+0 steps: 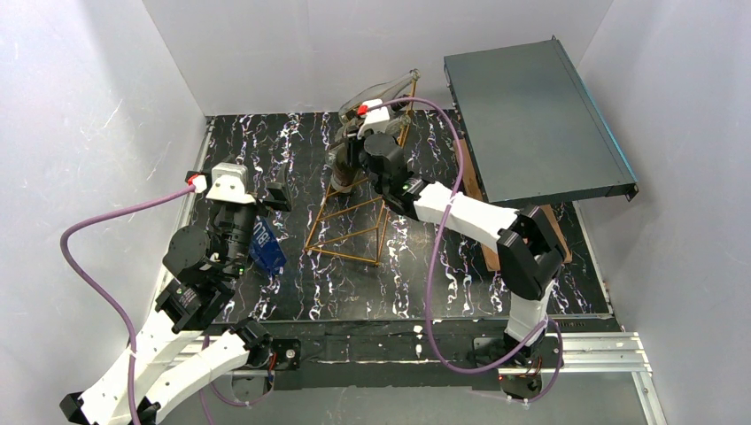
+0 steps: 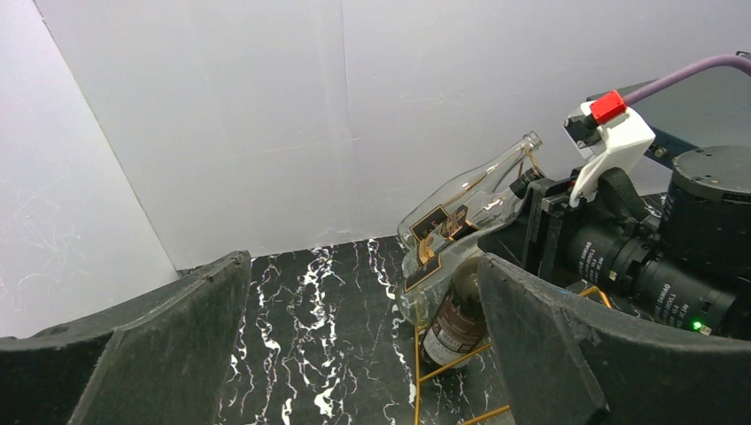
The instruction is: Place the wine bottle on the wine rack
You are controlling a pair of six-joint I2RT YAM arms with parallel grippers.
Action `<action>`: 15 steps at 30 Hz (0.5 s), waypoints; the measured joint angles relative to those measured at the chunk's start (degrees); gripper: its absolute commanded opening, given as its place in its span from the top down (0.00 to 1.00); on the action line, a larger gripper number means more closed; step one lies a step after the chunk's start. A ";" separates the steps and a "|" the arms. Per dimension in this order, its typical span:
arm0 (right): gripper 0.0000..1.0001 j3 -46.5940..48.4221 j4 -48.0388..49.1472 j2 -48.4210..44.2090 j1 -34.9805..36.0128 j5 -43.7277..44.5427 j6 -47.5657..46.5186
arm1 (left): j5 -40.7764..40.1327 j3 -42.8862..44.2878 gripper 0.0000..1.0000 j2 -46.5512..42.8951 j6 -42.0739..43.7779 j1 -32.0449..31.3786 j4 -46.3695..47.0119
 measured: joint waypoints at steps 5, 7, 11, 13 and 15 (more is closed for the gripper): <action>0.51 -2.10 0.07 -1.55 -0.04 0.22 0.26 | 0.02 0.00 0.01 0.04 -0.02 0.00 -0.02; 0.45 -2.45 0.24 -1.66 -0.07 0.24 0.33 | 0.02 0.00 0.01 0.09 -0.02 0.00 -0.02; 0.37 -4.07 -0.57 -2.05 -0.24 0.66 0.31 | 0.02 0.00 0.01 0.11 -0.02 0.00 0.00; 0.38 -5.09 -1.40 -2.56 -0.44 0.92 0.37 | 0.02 0.00 0.01 0.11 -0.02 0.00 0.00; 0.39 -5.51 -2.89 -3.15 -0.79 1.01 0.85 | 0.02 0.00 0.01 0.11 -0.04 0.00 0.00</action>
